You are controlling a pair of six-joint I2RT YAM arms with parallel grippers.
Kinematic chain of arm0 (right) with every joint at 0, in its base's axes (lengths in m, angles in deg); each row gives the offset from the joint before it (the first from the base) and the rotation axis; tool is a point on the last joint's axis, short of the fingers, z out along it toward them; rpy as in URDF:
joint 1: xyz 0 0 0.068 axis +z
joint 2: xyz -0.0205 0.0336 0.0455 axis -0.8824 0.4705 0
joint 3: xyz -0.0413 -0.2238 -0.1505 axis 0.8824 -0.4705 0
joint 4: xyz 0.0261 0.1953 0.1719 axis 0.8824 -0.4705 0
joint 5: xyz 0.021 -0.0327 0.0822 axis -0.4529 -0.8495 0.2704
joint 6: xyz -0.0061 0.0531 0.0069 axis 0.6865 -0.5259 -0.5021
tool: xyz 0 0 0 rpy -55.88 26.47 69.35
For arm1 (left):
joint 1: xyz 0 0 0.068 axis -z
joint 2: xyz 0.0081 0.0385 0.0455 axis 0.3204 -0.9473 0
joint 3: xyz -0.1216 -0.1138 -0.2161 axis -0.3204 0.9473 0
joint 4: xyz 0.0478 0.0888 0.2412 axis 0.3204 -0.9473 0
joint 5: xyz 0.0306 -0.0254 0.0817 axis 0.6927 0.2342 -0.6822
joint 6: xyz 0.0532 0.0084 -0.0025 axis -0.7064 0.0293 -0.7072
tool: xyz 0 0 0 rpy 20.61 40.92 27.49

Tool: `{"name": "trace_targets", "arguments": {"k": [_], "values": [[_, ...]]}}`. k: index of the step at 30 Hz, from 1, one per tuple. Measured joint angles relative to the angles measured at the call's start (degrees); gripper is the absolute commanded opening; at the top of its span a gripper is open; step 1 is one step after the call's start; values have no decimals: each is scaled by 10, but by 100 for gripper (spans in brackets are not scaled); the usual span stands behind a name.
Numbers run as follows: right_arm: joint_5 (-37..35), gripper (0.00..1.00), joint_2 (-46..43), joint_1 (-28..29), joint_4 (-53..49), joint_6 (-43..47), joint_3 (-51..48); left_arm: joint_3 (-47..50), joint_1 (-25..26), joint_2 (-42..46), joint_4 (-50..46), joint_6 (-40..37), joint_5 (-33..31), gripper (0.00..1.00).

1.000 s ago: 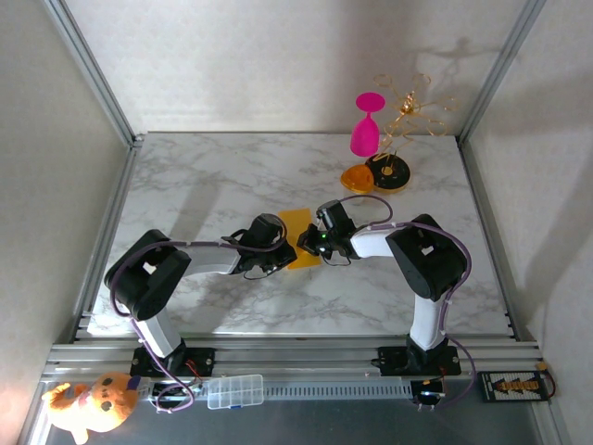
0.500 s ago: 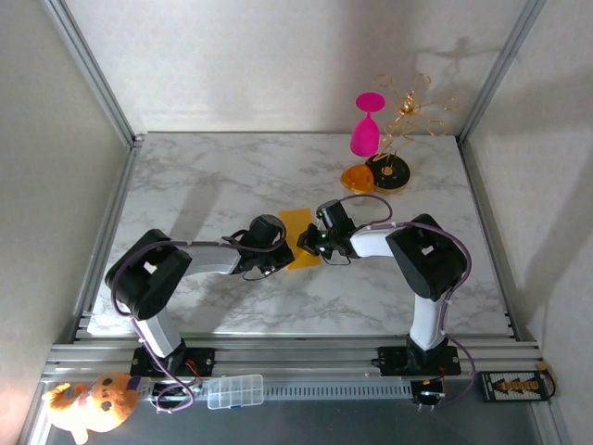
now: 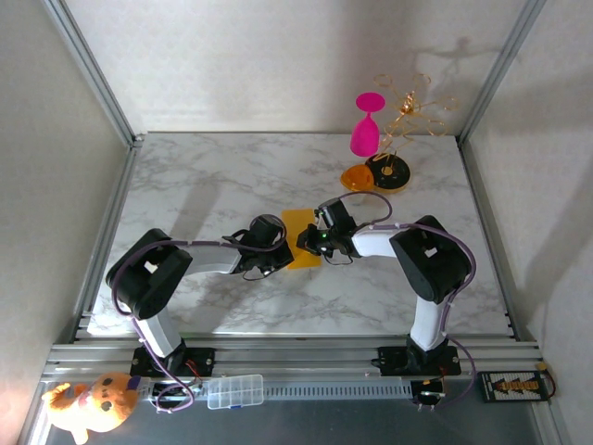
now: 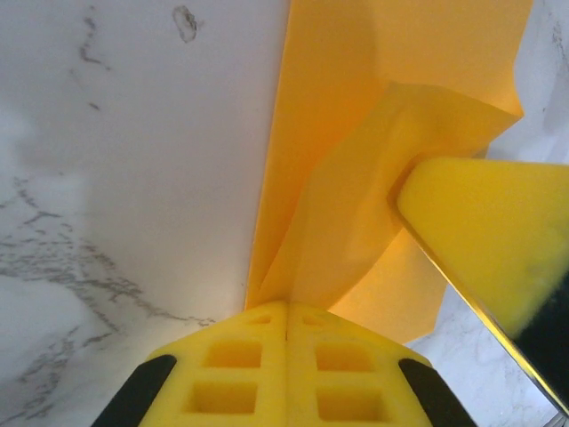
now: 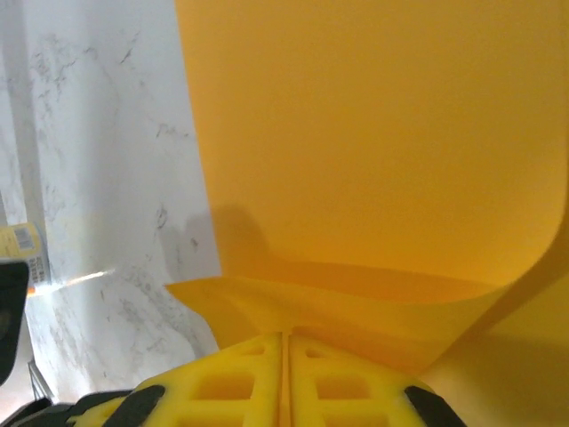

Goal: Fold a paper plane with a square sheet of paper (pick it up from the middle)
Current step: Fold the triangle a second time at the center of the table.

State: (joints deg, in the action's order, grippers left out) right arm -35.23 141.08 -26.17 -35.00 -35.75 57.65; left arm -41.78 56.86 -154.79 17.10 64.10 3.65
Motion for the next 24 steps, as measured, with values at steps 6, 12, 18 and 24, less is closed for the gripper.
{"name": "trace_targets", "arguments": {"k": [6,12,18,24], "values": [[10,8,-2,1,0,16,-2,-4,0,-1,-5,-2,0,0],[15,7,12,2,0,17,-3,-6,0,-1,-9,-2,0,0],[21,7,19,1,3,17,-2,-13,0,0,-21,-4,0,5],[19,5,22,1,-7,12,5,-13,0,6,6,-6,18,14]]}}
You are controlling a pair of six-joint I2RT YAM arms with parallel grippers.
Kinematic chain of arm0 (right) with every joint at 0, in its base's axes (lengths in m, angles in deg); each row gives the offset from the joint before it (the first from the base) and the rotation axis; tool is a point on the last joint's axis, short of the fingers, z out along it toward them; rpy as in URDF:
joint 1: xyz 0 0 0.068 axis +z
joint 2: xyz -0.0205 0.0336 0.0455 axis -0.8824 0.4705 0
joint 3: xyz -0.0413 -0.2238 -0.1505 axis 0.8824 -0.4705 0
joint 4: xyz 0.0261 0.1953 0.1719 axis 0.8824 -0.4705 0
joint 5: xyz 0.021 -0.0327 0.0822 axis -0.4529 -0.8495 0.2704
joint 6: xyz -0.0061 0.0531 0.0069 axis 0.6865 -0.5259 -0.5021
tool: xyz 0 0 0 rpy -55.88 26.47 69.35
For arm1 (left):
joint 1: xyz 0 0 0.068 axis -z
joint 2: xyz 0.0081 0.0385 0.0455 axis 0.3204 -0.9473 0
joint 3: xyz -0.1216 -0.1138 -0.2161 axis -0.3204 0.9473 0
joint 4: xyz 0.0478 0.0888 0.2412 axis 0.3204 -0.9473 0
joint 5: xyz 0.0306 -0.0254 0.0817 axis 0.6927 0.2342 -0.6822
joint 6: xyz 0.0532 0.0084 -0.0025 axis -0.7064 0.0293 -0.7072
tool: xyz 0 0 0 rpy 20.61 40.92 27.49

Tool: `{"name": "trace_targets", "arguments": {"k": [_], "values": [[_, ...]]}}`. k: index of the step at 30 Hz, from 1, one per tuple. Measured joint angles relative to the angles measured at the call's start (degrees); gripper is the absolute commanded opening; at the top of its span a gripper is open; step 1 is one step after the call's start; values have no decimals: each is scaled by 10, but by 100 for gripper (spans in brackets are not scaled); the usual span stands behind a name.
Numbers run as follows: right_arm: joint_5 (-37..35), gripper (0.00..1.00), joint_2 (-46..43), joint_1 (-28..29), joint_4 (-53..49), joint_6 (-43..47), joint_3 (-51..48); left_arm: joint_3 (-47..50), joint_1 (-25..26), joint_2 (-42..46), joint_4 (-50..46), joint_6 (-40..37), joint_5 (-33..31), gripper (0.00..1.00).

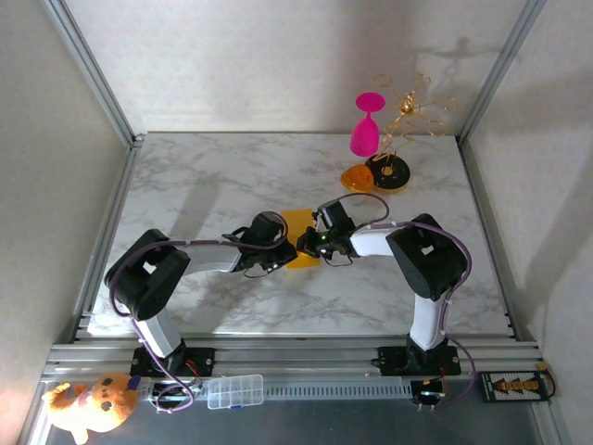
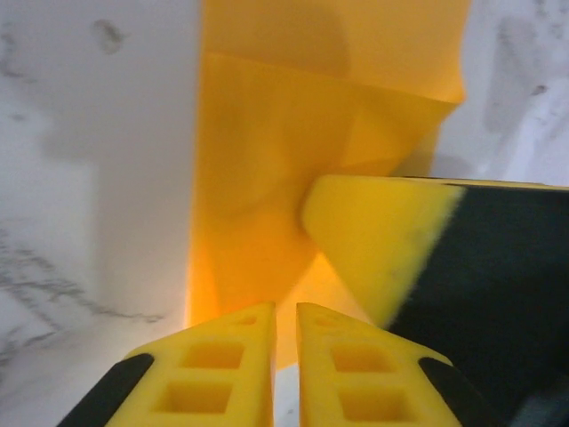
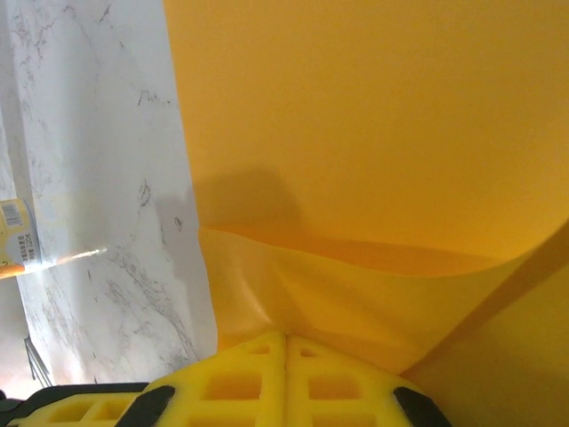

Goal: Fold a paper plane with a square sheet of paper (pick it up from the middle)
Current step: Fold the triangle a second time at the center of the table.

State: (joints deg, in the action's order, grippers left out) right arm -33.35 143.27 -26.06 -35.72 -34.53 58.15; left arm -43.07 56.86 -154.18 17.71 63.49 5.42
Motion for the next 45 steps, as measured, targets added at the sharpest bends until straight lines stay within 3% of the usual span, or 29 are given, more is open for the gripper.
{"name": "trace_targets", "arguments": {"k": [23,38,45], "values": [[0,4,2,0,-7,-14,3,49,-1,-1,54,-17,6,3],[2,4,5,0,-16,-15,10,20,-2,32,-101,-150,13,4],[2,4,5,0,-17,-15,11,1,-2,65,-136,-144,12,4]]}}
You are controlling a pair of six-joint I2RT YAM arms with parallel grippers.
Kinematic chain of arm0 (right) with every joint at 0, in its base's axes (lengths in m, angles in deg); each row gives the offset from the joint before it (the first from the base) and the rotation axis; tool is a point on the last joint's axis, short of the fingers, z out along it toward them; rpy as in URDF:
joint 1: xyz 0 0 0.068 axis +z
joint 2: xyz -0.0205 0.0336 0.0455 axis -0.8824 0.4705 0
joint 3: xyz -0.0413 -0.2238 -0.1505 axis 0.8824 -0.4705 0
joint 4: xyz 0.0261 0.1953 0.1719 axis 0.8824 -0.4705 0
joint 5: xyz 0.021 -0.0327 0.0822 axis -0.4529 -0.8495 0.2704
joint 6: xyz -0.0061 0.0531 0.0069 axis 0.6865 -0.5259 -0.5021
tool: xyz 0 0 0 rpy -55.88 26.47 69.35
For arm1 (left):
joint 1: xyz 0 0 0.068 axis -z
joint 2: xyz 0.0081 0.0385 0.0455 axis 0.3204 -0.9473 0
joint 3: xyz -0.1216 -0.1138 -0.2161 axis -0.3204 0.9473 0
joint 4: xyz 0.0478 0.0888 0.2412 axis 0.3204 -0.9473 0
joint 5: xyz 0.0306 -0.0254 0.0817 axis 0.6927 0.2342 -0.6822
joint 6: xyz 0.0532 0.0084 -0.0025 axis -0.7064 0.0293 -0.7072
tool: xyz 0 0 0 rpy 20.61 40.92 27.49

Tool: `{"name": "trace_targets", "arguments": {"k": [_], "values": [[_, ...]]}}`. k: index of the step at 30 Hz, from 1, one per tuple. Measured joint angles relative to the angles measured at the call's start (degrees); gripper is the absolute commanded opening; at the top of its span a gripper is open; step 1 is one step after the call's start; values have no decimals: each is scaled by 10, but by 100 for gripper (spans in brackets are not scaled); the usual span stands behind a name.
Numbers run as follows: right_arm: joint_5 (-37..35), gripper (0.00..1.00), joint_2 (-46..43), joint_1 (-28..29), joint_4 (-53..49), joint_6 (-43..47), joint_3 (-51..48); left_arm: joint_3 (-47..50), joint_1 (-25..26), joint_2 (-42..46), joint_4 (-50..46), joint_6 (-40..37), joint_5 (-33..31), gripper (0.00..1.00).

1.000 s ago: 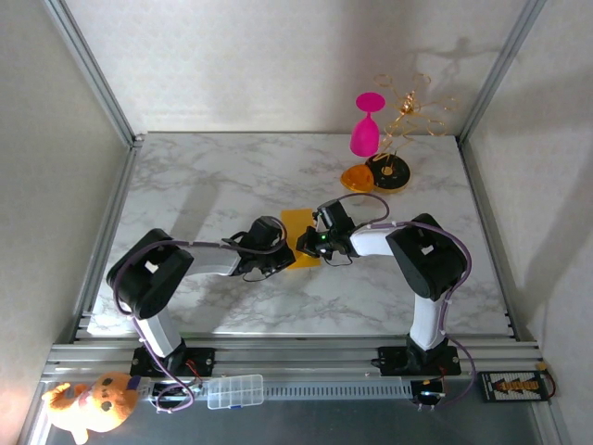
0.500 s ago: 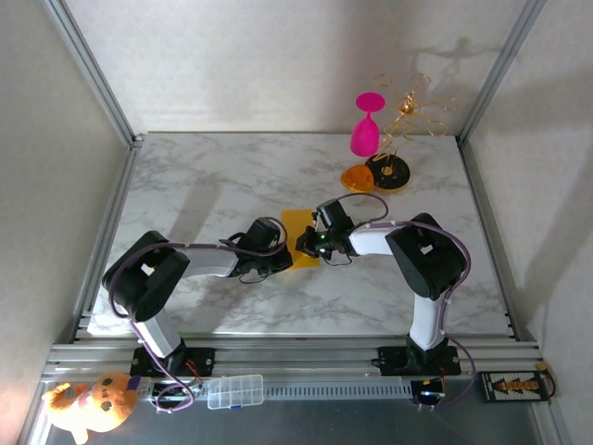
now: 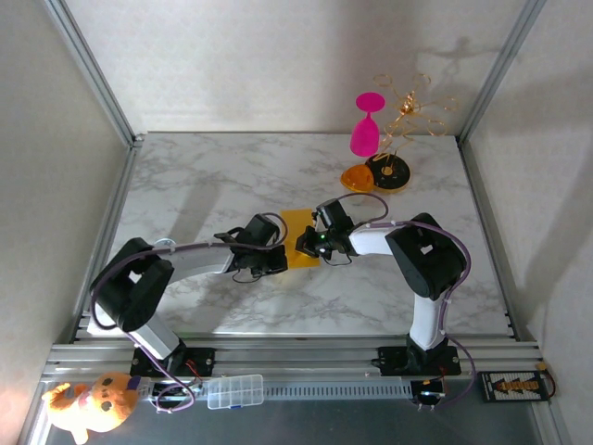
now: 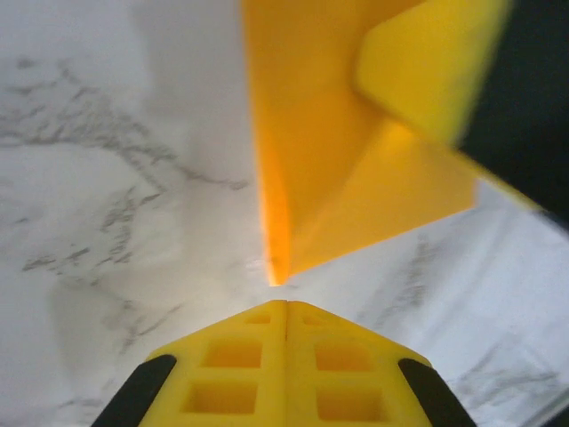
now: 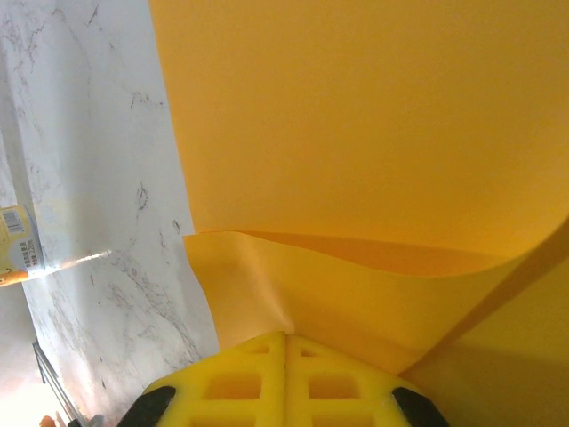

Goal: Fold a paper plane with a square sheet of paper (pick it up from the middle)
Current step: Fold the triangle a second time at the center of the table.

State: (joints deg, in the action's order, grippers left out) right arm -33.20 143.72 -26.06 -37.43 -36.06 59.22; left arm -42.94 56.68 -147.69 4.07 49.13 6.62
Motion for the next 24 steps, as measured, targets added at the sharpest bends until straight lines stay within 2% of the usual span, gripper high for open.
{"name": "trace_targets", "arguments": {"k": [4,13,24], "values": [[0,4,0,0,0,0,0,-6,0,7,38,30,-4,0],[1,4,1,0,-1,-2,1,12,0,-38,101,108,-8,0],[2,5,0,0,-10,0,8,25,-2,-50,103,119,-26,0]]}}
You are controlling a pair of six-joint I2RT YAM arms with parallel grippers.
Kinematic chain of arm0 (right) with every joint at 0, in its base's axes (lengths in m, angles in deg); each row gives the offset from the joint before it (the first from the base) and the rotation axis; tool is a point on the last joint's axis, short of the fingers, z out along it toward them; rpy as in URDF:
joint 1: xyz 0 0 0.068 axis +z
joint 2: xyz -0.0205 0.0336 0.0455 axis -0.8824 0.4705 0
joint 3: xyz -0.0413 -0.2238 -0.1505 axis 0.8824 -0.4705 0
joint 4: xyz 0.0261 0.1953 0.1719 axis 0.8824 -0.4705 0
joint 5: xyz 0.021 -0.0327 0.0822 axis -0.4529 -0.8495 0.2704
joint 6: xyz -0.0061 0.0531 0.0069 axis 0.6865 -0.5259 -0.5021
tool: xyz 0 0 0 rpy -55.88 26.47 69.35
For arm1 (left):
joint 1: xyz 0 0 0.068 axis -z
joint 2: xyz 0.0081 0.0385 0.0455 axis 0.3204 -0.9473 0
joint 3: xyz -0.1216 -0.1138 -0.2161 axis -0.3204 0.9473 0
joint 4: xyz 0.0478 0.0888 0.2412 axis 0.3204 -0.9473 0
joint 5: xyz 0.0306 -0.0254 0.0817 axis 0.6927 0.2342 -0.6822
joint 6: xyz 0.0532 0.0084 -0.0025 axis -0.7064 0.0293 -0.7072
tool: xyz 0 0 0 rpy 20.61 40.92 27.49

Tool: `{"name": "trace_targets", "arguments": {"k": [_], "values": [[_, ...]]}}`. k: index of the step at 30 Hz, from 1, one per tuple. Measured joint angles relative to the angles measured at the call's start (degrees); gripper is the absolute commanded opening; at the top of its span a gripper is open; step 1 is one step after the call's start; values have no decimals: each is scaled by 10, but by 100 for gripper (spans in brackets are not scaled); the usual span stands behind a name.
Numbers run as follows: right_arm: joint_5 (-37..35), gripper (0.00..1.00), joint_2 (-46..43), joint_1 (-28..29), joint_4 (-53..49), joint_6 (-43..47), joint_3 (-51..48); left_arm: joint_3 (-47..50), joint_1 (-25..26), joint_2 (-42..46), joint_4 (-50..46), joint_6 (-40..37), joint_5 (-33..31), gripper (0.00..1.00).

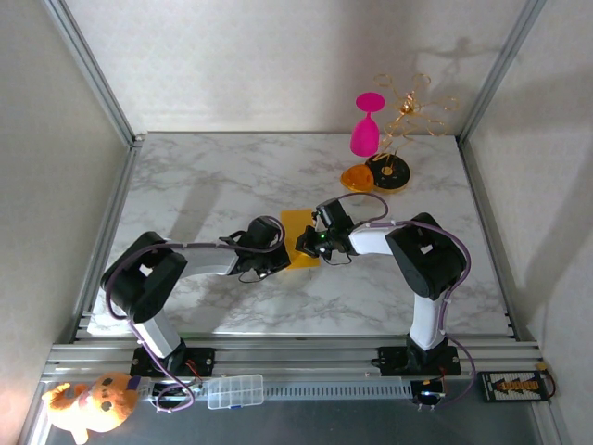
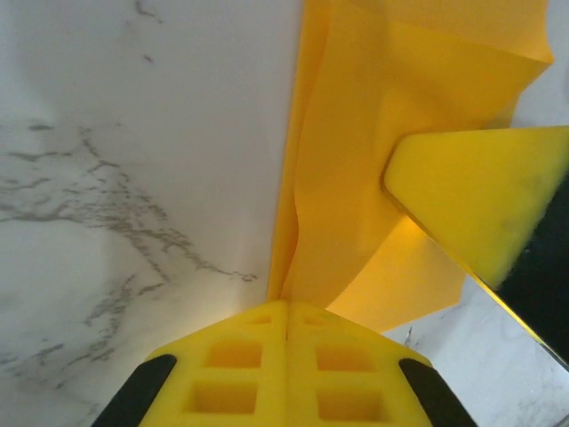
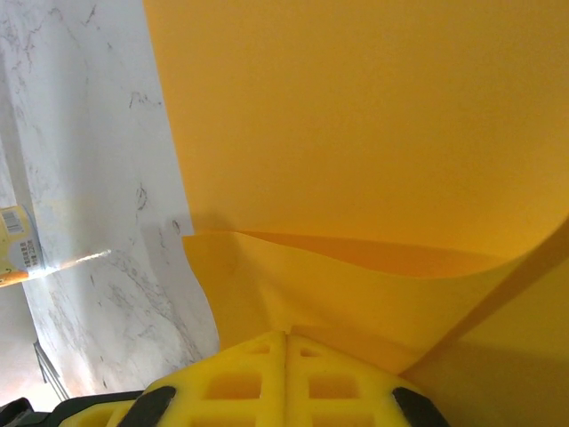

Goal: Fold a paper plane with a square sheet of paper (pick it up from the middle)
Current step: Fold the triangle a second time at the center of the table.

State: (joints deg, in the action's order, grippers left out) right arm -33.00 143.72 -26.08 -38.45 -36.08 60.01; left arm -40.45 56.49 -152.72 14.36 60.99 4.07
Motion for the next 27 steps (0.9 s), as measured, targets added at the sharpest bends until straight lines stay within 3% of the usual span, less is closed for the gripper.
{"name": "trace_targets", "arguments": {"k": [27], "values": [[15,2,0,23,-24,13,6,7,0,3,10,2,-1,0]]}}
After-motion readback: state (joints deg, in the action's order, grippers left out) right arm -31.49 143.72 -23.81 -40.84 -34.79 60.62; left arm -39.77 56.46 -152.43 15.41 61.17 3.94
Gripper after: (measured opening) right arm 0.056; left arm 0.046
